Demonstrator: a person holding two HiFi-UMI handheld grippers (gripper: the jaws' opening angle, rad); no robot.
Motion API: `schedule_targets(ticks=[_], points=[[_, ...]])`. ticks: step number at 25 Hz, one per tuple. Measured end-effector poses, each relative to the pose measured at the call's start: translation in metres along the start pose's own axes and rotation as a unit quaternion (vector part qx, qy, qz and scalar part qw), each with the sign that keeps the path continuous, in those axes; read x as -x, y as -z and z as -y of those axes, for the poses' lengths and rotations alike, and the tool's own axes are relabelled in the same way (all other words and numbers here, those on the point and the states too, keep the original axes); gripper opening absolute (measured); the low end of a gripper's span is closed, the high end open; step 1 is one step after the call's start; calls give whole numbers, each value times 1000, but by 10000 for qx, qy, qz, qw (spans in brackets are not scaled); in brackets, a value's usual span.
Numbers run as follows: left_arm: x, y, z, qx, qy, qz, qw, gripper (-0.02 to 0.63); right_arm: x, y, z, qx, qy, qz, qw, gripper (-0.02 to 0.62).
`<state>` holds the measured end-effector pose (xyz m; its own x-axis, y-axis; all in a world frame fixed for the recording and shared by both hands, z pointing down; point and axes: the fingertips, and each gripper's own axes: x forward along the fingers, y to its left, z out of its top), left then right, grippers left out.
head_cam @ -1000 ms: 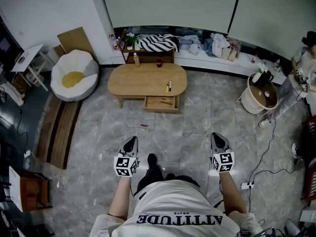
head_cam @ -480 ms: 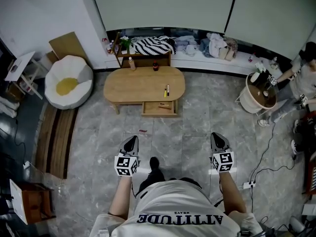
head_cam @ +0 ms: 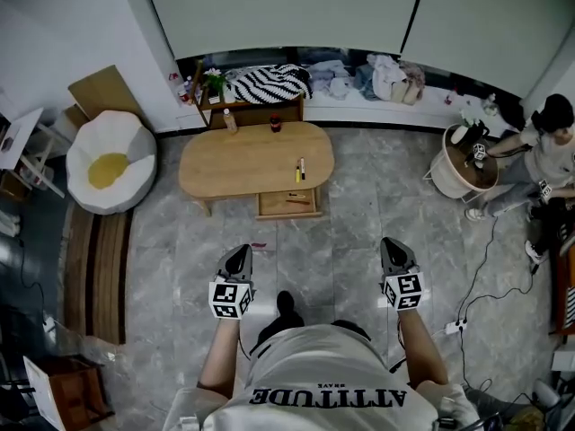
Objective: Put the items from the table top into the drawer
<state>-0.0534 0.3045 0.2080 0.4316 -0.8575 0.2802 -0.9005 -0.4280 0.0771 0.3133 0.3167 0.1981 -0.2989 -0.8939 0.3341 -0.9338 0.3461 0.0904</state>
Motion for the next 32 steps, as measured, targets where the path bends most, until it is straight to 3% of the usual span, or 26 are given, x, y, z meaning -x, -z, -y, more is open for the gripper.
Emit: schedule_targets(ticks=[18, 32], points=[[-71, -23, -108, -165, 436, -113, 9988, 21, -95, -39, -33, 73, 270, -160, 9995, 20], [-93, -24, -130, -126, 456, -214, 9986, 21, -131, -39, -39, 69, 124, -325, 9994, 20]])
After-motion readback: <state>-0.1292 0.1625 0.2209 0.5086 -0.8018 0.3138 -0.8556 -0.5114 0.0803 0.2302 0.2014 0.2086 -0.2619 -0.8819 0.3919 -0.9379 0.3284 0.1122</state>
